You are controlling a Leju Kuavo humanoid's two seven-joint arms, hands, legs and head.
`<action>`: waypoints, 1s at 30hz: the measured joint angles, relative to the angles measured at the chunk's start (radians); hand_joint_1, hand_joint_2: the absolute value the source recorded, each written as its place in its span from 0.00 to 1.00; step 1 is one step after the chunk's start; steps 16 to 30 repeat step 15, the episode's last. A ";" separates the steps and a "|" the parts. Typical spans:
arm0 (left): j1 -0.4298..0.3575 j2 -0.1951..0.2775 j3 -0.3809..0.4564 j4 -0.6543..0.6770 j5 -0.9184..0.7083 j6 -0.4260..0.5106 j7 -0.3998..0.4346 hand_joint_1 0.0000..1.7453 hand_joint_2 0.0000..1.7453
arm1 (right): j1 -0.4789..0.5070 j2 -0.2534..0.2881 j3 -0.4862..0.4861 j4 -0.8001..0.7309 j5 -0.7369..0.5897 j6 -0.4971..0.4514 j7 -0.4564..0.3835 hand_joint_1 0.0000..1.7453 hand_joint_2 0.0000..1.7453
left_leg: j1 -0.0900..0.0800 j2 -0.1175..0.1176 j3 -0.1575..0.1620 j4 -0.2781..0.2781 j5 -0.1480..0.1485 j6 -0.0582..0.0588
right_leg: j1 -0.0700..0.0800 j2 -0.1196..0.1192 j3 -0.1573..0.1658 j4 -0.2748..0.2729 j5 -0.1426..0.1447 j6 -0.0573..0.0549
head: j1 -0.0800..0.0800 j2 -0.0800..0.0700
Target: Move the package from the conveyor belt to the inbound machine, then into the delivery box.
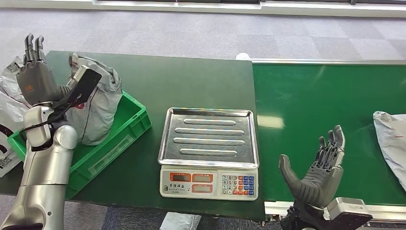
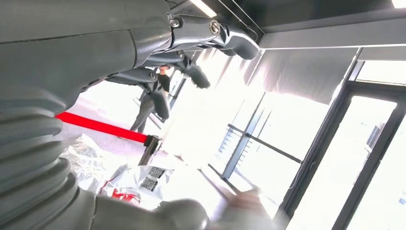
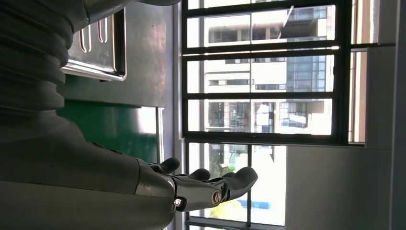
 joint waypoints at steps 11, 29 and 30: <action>0.081 0.000 0.024 -0.079 0.029 -0.014 -0.005 0.00 1.00 | 0.003 -0.014 0.007 0.018 -0.005 0.009 0.004 0.00 1.00 | 0.000 0.000 0.000 0.000 0.000 0.000 | 0.000 0.000 0.000 0.000 0.000 0.000 | 0.000 0.000; 0.150 -0.012 0.048 -0.168 0.205 0.013 -0.090 0.00 1.00 | 0.016 -0.019 0.011 0.019 0.007 0.011 0.021 0.00 1.00 | 0.000 0.001 0.000 0.000 0.000 0.000 | 0.000 0.001 -0.001 0.000 0.000 0.000 | 0.000 0.000; 0.150 -0.012 0.048 -0.168 0.205 0.013 -0.090 0.00 1.00 | 0.016 -0.019 0.011 0.019 0.007 0.011 0.021 0.00 1.00 | 0.000 0.001 0.000 0.000 0.000 0.000 | 0.000 0.001 -0.001 0.000 0.000 0.000 | 0.000 0.000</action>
